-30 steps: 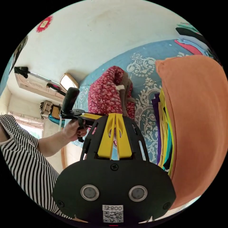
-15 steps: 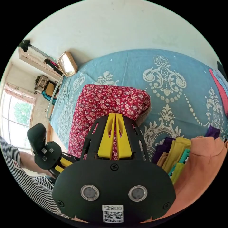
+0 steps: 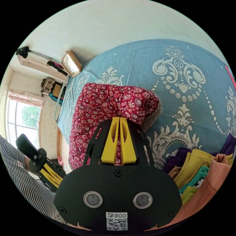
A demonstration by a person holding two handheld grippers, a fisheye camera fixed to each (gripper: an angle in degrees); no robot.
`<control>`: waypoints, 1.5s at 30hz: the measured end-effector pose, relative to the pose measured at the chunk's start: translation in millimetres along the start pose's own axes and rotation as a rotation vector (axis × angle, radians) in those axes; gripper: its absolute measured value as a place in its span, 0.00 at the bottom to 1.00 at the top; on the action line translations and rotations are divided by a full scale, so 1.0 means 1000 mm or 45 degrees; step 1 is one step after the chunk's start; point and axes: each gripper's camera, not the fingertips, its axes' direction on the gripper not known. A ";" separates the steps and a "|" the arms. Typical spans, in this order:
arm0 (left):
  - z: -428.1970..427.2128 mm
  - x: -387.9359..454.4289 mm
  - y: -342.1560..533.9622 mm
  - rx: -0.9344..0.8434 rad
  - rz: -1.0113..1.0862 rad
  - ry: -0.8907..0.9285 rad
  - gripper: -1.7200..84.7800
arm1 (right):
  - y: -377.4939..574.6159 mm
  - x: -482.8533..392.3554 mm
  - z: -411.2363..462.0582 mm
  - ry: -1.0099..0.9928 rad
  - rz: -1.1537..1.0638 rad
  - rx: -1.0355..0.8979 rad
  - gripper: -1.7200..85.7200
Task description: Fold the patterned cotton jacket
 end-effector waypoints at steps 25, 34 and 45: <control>-0.027 -0.005 0.046 -0.045 0.028 -0.085 0.02 | 0.027 0.005 -0.037 0.055 0.051 0.108 0.02; -0.134 -0.086 0.036 0.362 -0.148 -0.375 0.02 | 0.101 -0.037 -0.033 0.027 0.004 0.056 0.02; -0.160 -0.116 0.065 0.303 -0.136 -0.367 0.02 | 0.148 -0.025 -0.010 -0.029 0.106 0.088 0.02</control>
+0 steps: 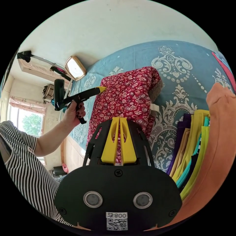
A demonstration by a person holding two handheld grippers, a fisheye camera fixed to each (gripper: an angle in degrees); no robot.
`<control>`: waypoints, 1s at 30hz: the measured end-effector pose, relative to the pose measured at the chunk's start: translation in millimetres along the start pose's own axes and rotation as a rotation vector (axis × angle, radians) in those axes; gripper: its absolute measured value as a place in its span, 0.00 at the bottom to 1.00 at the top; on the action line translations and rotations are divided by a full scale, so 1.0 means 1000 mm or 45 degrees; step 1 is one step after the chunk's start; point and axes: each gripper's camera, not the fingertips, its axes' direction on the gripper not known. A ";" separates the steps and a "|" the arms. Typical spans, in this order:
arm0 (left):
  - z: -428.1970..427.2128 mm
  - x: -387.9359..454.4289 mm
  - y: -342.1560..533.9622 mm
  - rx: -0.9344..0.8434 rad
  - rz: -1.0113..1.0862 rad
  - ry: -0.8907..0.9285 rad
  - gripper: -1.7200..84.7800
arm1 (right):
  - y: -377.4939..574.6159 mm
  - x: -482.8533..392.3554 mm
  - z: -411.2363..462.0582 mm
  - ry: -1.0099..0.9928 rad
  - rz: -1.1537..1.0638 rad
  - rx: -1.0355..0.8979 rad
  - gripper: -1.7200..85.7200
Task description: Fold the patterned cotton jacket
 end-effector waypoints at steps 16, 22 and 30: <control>-0.049 -0.056 0.079 -0.138 -0.101 0.188 0.02 | 0.092 0.016 0.027 0.004 0.087 -0.041 0.02; -0.081 -0.095 0.111 -0.155 -0.236 0.166 0.05 | 0.125 0.018 0.036 -0.043 0.137 -0.033 0.02; -0.101 -0.165 0.141 -0.160 -0.540 0.269 0.19 | 0.155 0.042 0.017 -0.190 0.193 0.085 0.07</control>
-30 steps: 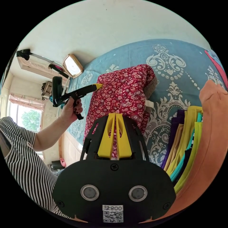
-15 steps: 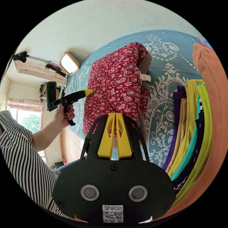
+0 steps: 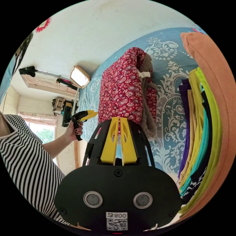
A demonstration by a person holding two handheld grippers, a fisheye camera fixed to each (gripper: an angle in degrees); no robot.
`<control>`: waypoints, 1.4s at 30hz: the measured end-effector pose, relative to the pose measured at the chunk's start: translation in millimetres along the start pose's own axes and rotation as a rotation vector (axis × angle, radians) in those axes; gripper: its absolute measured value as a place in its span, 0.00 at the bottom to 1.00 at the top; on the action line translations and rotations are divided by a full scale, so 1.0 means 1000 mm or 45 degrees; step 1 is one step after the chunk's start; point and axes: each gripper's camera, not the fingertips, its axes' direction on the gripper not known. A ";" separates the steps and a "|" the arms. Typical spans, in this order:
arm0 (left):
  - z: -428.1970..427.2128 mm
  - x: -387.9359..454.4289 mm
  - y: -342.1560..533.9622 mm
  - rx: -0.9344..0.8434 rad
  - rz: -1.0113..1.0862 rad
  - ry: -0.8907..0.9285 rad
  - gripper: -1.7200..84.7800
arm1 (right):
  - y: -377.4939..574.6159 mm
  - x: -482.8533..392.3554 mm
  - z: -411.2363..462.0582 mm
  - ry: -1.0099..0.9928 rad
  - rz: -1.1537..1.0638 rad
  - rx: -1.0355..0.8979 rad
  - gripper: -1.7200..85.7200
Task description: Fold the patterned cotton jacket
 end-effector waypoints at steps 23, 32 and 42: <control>0.039 -0.110 -0.037 -0.384 -0.072 0.307 0.29 | 0.051 0.099 -0.008 -0.145 0.145 0.049 0.20; 0.047 -0.125 -0.049 -0.353 -0.066 0.378 0.29 | 0.051 0.115 -0.030 -0.075 0.151 0.060 0.23; 0.069 -0.143 -0.078 -0.395 -0.064 0.453 0.25 | 0.040 0.151 -0.053 -0.290 0.191 0.097 0.22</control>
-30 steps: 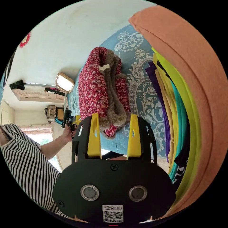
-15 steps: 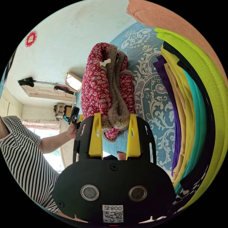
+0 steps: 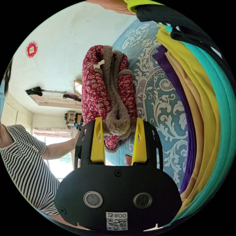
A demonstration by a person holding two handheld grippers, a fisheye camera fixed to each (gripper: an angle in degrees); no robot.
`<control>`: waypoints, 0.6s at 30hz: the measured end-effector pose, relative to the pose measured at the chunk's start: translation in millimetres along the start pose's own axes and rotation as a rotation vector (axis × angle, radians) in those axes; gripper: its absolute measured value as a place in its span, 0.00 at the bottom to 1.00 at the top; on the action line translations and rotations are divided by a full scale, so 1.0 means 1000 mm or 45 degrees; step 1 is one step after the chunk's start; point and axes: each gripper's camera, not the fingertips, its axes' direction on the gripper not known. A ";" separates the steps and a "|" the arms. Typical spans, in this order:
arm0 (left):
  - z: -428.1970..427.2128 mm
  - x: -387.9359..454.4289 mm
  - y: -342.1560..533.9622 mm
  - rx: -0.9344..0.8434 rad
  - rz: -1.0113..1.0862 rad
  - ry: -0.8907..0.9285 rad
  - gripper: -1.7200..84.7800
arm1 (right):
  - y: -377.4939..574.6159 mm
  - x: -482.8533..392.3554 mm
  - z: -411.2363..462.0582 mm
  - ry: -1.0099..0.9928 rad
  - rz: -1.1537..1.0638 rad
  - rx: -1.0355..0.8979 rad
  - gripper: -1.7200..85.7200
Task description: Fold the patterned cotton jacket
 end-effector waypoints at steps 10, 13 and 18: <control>0.018 0.002 -0.030 0.096 -0.025 0.173 0.18 | -0.027 -0.006 -0.053 -0.116 0.112 0.009 0.17; 0.019 0.020 -0.042 0.095 -0.004 0.174 0.18 | -0.038 -0.014 -0.074 -0.175 0.180 0.006 0.16; 0.020 0.053 -0.056 0.027 -0.005 0.154 0.18 | -0.053 -0.045 -0.117 -0.261 0.269 -0.030 0.16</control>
